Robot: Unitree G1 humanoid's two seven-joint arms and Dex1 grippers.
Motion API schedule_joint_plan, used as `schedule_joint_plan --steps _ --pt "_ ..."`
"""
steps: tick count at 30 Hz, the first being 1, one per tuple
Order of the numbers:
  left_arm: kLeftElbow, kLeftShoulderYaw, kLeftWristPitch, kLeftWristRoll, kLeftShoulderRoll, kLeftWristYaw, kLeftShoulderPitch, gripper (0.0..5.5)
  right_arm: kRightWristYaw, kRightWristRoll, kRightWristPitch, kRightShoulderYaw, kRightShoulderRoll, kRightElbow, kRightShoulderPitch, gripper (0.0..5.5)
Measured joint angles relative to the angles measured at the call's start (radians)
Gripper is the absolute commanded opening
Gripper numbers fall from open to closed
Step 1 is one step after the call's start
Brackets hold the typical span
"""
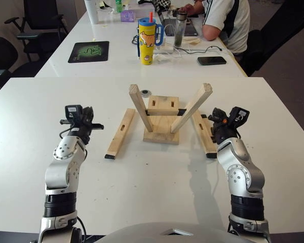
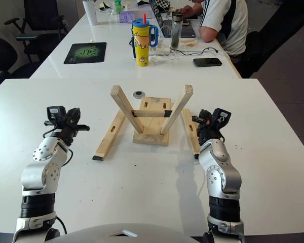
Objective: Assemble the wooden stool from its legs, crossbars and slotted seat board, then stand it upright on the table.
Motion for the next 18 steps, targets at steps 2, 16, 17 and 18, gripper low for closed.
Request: schedule_joint_plan --steps 2,16,17,18 --pt "0.005 0.036 -0.010 0.009 0.002 0.028 -0.004 0.00 -0.035 -0.030 -0.002 -0.069 -0.018 0.039 -0.013 0.01" --pt "-0.056 -0.373 0.266 0.047 -0.135 -0.094 -0.136 0.00 0.150 -0.173 0.150 0.308 0.039 -0.028 -0.133 0.01" --pt "-0.059 -0.378 0.271 0.047 -0.136 -0.100 -0.135 0.00 0.150 -0.174 0.164 0.301 0.039 -0.027 -0.133 0.01" --pt "-0.064 -0.390 0.275 0.047 -0.135 -0.117 -0.128 0.00 0.150 -0.173 0.183 0.285 0.039 -0.020 -0.133 0.01"
